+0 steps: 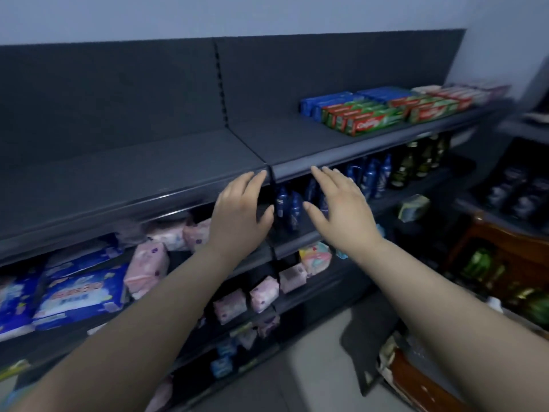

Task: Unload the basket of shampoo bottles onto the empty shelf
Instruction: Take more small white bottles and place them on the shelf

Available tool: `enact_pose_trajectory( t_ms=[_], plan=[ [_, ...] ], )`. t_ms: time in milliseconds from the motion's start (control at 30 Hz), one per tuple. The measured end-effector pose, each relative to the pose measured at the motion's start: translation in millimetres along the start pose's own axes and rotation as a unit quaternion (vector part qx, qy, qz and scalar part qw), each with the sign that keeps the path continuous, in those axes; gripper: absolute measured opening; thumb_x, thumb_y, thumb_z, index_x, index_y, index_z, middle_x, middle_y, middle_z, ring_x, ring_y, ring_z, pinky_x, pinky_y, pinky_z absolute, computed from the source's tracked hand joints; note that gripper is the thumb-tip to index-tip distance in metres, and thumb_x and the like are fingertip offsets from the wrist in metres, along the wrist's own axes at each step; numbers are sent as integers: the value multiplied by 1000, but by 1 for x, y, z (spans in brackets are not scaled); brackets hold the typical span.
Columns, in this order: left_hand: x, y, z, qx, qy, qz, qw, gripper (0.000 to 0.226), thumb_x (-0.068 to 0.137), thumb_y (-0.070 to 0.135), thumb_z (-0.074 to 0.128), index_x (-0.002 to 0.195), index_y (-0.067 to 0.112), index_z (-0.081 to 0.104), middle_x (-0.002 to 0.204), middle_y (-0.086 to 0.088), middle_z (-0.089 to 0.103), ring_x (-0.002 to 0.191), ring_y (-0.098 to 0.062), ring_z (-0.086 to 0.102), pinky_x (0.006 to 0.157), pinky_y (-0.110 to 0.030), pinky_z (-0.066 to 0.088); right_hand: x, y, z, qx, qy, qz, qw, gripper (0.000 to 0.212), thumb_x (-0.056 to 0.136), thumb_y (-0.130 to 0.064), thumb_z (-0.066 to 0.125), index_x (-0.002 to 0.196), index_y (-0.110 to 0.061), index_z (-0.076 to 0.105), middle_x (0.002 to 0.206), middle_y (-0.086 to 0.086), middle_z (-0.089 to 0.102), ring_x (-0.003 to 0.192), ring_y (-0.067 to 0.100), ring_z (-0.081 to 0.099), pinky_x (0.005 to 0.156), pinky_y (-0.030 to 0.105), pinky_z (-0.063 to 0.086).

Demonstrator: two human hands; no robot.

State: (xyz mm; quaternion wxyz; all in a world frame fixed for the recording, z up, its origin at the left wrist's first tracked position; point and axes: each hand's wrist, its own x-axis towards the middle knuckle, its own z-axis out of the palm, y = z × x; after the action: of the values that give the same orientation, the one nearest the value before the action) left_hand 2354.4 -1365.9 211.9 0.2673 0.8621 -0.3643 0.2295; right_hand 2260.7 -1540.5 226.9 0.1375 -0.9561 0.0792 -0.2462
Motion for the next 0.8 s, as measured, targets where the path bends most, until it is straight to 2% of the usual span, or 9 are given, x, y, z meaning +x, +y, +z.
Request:
enact_pose_trajectory(
  t_ms=[267,400,567,667,800],
  plan=[
    [36,70,91,-70,-73,65,993,60,84,18,67,139,2,47,137,-18,52,128,-33,48,108,-43,37,-33,107,-18,-29,20,109,993,64,94,-38,53,150,-18,28,154,8,32,144,25,24,118,38,18],
    [59,100,143,-139,-110,87,980,60,85,17,65,140,3,46,137,-14,51,128,-30,47,108,-44,38,-50,159,-20,-39,30,175,983,64,94,-35,56,149,-16,30,152,10,35,142,27,27,117,39,21],
    [83,138,213,-199,-164,138,956,59,85,13,67,138,-1,47,134,-18,52,124,-34,50,107,-46,38,-72,221,-20,-58,33,267,961,64,93,-31,57,149,-15,32,151,11,36,142,29,27,116,39,21],
    [94,162,255,-214,-202,151,944,60,86,16,66,140,3,45,136,-14,51,126,-30,49,108,-38,36,-89,256,-19,-68,39,321,944,63,92,-29,58,148,-13,34,150,14,37,141,31,28,115,38,21],
    [94,194,305,-225,-252,182,923,60,89,22,62,144,9,40,141,-10,47,130,-28,45,107,-40,38,-124,291,-19,-79,53,397,913,62,93,-30,57,149,-16,32,152,11,36,142,29,27,115,39,21]
  ],
)
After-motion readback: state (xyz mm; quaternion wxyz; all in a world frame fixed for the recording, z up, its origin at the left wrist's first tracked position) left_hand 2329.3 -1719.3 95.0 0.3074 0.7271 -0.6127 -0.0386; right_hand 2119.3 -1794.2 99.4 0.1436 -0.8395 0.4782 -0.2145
